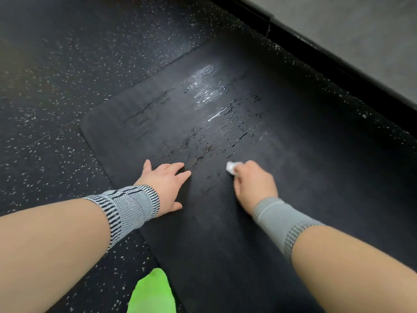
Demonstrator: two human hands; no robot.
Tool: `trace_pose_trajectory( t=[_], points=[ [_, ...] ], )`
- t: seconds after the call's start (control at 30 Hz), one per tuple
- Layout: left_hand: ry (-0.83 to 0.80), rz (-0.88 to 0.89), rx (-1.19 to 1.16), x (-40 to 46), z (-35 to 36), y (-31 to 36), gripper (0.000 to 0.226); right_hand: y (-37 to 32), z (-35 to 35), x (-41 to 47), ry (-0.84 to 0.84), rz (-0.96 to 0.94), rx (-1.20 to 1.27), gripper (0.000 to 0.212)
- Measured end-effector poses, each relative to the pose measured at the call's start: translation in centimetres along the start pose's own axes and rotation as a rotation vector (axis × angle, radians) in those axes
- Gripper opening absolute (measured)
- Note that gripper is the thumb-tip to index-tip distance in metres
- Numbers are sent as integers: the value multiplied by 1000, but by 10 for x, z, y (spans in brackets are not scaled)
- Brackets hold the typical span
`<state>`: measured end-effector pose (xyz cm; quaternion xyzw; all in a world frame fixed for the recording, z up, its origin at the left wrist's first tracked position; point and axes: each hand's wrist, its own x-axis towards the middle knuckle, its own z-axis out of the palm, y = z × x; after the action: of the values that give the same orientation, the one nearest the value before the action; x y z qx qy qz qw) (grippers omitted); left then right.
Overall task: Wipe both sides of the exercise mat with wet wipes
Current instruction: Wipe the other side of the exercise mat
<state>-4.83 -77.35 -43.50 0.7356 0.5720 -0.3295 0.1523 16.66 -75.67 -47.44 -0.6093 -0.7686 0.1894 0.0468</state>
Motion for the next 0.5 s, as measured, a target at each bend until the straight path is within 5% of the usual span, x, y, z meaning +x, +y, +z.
trace_pose_trajectory(
  t=[0.13,0.33,0.5],
  points=[
    [-10,-9,0,-8,5,-3,86,-14,11,-5,-148,-288,-95,29],
    [-22,-29,17,-20,21,-11,87,20,-4,15,56,252,-46,29],
    [-8,-13,-28,-20,22,-15,88,-47,24,-28,-99,-117,33,34]
  ],
)
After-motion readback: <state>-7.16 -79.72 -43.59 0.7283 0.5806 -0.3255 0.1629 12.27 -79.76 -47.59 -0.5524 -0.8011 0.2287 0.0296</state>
